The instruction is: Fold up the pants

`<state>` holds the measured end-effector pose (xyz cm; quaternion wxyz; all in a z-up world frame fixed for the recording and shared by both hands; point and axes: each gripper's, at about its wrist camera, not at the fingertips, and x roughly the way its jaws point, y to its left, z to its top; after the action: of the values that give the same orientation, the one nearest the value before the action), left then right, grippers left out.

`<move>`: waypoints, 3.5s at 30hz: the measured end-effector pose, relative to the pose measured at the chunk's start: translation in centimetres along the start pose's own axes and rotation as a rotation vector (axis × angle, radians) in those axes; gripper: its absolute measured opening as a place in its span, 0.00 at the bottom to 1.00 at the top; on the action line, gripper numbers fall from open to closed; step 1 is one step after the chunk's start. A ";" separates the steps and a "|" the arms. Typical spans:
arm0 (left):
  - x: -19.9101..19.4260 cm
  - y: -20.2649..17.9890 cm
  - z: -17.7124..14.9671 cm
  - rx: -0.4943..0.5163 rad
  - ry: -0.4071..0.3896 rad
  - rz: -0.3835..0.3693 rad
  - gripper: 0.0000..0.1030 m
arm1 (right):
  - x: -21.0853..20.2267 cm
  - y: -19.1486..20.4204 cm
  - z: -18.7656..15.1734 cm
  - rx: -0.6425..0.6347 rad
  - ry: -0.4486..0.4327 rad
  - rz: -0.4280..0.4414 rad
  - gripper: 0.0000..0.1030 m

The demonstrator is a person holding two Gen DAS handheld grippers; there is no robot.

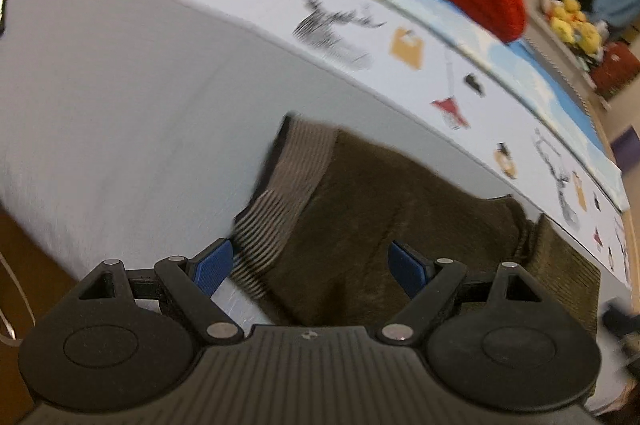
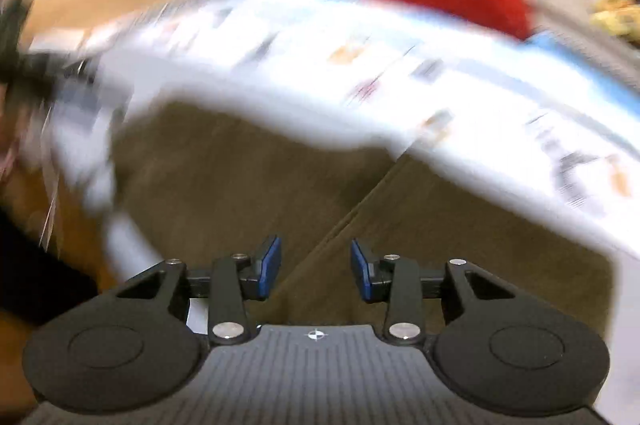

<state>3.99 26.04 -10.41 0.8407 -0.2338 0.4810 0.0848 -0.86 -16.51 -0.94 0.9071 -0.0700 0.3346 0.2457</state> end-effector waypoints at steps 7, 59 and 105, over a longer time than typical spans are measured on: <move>3.2 1.3 -0.8 -0.061 0.082 0.039 0.86 | -3.5 -5.9 0.4 0.103 -0.149 -0.089 0.43; 4.7 -29.9 -12.3 0.937 0.019 -0.178 0.75 | 0.0 -21.5 -11.4 0.744 0.217 -0.143 0.72; 5.0 -28.4 -10.1 0.705 -0.099 -0.111 0.36 | -1.7 -17.9 -9.5 0.446 0.147 -0.189 0.19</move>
<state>9.30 -4.06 -10.16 0.8953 0.0491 0.4259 -0.1208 1.37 -35.51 -7.76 0.8923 0.0831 0.4375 0.0745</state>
